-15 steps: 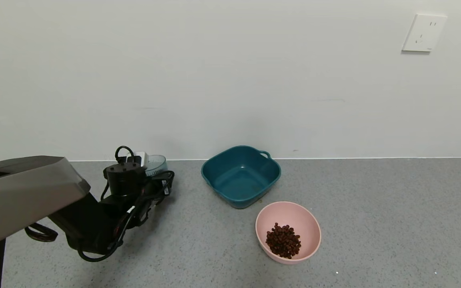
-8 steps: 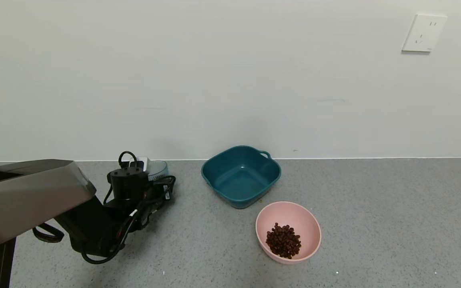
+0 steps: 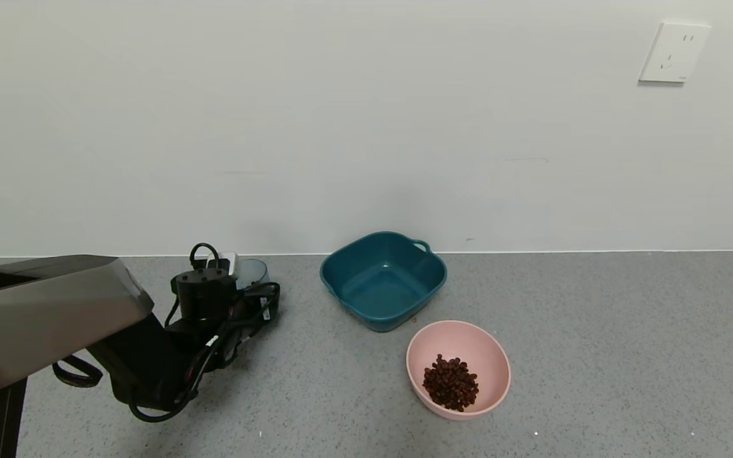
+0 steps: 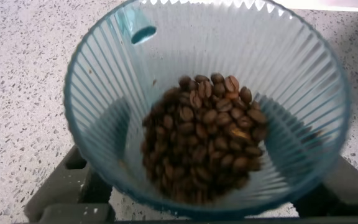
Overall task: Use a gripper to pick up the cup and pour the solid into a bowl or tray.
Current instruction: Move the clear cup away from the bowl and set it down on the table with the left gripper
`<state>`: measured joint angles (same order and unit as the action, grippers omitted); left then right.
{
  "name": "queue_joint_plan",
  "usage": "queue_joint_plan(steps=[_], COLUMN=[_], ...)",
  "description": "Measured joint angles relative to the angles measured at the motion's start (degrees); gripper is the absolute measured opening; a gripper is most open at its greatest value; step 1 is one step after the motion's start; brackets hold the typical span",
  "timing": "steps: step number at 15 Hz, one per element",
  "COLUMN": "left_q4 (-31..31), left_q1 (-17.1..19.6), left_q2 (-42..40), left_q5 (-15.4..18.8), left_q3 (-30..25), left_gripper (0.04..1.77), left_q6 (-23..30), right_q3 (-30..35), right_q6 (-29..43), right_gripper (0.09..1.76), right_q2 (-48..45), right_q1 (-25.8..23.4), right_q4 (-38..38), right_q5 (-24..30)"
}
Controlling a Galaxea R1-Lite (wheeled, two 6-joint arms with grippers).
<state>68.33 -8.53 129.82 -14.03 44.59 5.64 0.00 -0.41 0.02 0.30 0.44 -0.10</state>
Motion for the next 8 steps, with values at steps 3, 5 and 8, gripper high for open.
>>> queue_joint_plan(steps=[3, 5, 8], left_q4=[-0.1, -1.1, -3.6], left_q1=[0.0, 0.0, 0.0], left_q2=[-0.4, -1.3, -4.4], left_q5=[0.0, 0.0, 1.2], left_q3=[-0.4, -1.1, -3.0], left_gripper=[1.59, 1.62, 1.65], left_q6=[0.0, -0.1, -0.2], right_q3=[0.0, 0.0, 0.0], right_q6=[0.0, 0.0, 0.0], right_gripper=[1.71, 1.71, 1.71], right_q2=[0.0, 0.0, 0.0], right_q1=[0.0, 0.0, 0.0], right_q4=[0.0, 0.0, 0.0], right_q5=[0.0, 0.0, 0.0])
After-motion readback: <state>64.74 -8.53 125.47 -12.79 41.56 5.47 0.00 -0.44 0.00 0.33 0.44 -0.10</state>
